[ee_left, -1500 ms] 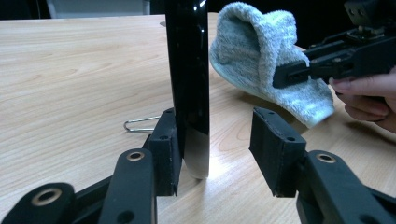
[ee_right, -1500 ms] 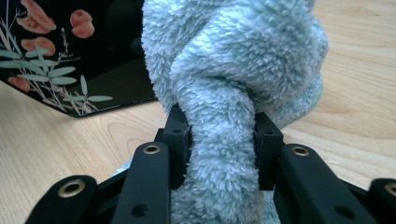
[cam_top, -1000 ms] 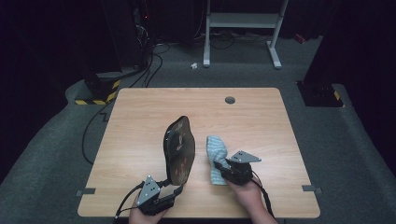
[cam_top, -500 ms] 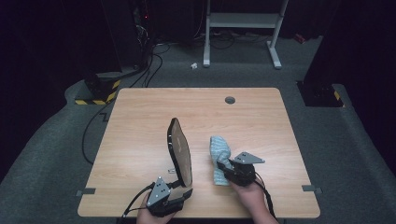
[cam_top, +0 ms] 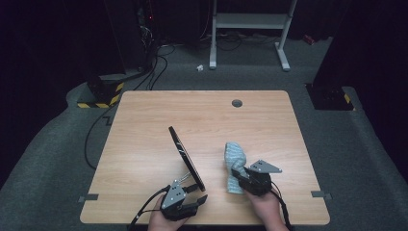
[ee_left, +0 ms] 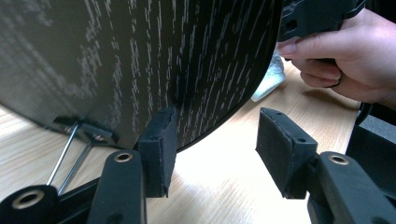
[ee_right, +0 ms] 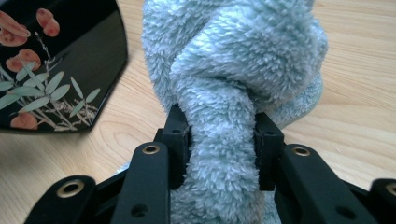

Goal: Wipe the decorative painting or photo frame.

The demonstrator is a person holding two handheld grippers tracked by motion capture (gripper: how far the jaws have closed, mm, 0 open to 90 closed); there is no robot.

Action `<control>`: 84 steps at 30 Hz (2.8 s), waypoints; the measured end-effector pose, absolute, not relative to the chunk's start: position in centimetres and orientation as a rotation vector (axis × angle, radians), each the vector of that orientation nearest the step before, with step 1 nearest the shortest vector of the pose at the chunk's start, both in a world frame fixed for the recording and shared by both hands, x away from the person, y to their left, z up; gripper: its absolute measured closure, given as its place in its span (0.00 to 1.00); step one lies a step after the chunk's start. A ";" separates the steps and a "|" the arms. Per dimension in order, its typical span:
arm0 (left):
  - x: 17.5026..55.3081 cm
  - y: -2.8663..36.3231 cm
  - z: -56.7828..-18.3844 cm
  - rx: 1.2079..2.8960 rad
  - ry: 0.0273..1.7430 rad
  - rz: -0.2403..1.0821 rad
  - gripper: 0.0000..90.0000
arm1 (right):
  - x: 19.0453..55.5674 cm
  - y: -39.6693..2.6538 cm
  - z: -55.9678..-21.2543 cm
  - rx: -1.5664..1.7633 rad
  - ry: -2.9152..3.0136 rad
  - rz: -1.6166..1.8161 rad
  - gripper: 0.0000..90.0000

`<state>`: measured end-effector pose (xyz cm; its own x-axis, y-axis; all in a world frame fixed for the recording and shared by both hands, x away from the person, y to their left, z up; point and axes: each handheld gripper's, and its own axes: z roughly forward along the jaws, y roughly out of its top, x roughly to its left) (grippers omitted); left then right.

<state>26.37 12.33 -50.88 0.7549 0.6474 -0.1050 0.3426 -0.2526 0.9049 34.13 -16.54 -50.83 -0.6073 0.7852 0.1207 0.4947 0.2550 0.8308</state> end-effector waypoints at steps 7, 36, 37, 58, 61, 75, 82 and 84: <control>27.0 11.5 -51.0 1.876 0.745 0.339 0.54 | 33.5 -17.8 -50.9 1.208 2.186 1.274 0.72; 29.6 10.7 -51.3 1.864 0.793 0.351 0.56 | 31.4 -20.1 -51.0 1.251 2.144 1.235 0.72; 29.6 10.7 -51.3 1.862 0.797 0.353 0.56 | 31.4 -20.1 -51.0 1.250 2.143 1.236 0.72; 28.6 16.1 -51.5 1.858 0.966 0.443 0.58 | 33.6 -17.3 -49.9 1.161 2.160 1.337 0.72; 28.6 16.6 -51.9 1.882 0.991 0.429 0.60 | 33.8 -16.7 -49.7 1.141 2.173 1.336 0.72; 29.2 15.6 -53.0 2.000 1.014 0.396 0.78 | 33.1 -16.6 -47.9 1.090 2.128 1.410 0.72; 29.6 15.4 -53.3 2.020 1.030 0.391 0.88 | 31.9 -16.2 -45.8 1.021 2.099 1.471 0.72; 29.6 15.4 -53.3 2.019 1.033 0.393 0.90 | 31.7 -16.1 -45.2 1.000 2.090 1.484 0.72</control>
<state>29.65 15.43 -53.30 0.6156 0.7836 -0.0840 0.5293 -0.3321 0.7807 31.72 -16.13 -45.20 -0.6704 0.7367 0.0885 0.3263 0.1856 0.9269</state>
